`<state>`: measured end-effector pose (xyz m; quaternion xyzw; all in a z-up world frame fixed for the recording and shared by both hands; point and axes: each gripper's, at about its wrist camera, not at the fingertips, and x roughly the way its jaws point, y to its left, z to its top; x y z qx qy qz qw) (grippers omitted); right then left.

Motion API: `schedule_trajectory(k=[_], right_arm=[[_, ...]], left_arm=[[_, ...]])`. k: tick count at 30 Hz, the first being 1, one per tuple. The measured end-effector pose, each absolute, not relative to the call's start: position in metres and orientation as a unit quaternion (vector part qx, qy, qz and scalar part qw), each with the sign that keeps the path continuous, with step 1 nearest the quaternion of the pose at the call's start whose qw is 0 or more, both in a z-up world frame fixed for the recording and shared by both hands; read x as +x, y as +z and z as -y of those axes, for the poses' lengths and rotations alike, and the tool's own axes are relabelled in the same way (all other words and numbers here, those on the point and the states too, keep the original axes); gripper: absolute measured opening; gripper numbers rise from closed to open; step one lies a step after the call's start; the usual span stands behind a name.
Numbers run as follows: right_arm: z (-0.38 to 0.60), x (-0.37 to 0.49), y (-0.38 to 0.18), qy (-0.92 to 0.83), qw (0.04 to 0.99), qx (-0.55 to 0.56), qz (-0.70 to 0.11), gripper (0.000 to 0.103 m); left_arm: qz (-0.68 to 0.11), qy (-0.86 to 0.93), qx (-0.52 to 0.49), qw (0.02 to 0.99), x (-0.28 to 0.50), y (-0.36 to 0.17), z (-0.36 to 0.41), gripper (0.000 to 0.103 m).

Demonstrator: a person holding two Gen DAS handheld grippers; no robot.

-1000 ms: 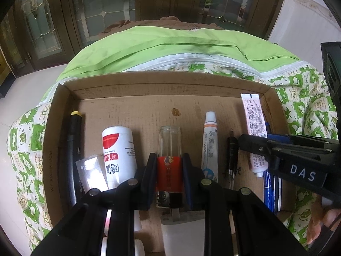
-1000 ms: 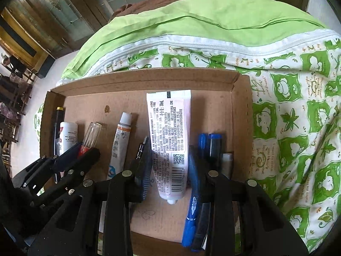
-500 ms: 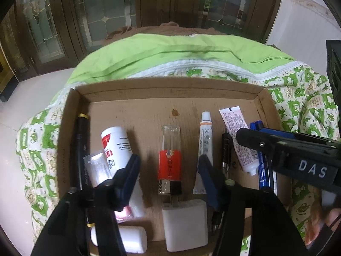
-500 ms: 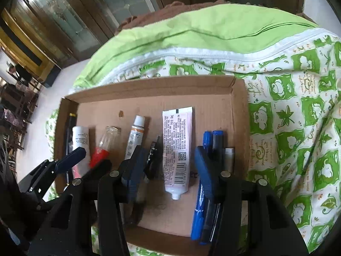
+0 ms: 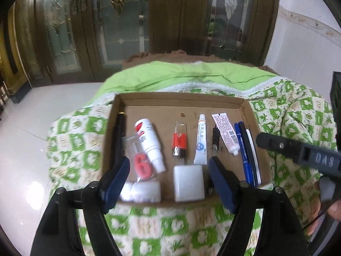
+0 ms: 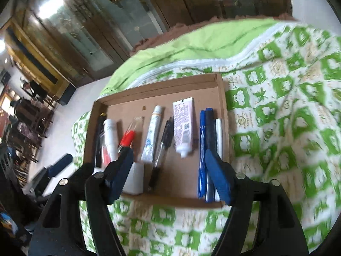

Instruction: Organize rigid objects

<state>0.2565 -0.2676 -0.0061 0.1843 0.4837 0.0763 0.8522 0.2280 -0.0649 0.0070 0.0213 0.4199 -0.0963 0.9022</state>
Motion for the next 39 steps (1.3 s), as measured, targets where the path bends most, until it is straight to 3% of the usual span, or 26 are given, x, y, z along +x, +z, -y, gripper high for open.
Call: schedule_trajectory(k=[8, 13, 26, 39], right_arm=[[0.218, 0.189, 0.026, 0.085, 0.896, 0.074, -0.430, 0.074], [0.211, 0.169, 0.025, 0.068, 0.898, 0.077, -0.428, 0.103], [0.214, 0.130, 0.040, -0.031, 0.911, 0.081, -0.404, 0.103], [0.212, 0.124, 0.041, -0.030, 0.898, 0.064, -0.435, 0.103]], left_arm=[[-0.409, -0.087, 0.022, 0.908, 0.182, 0.022, 0.054, 0.078], [-0.397, -0.071, 0.017, 0.915, 0.158, 0.026, 0.037, 0.078], [-0.385, -0.058, 0.048, 0.920, 0.130, 0.029, 0.038, 0.079], [-0.406, -0.057, 0.039, 0.911, 0.133, 0.029, 0.045, 0.079]])
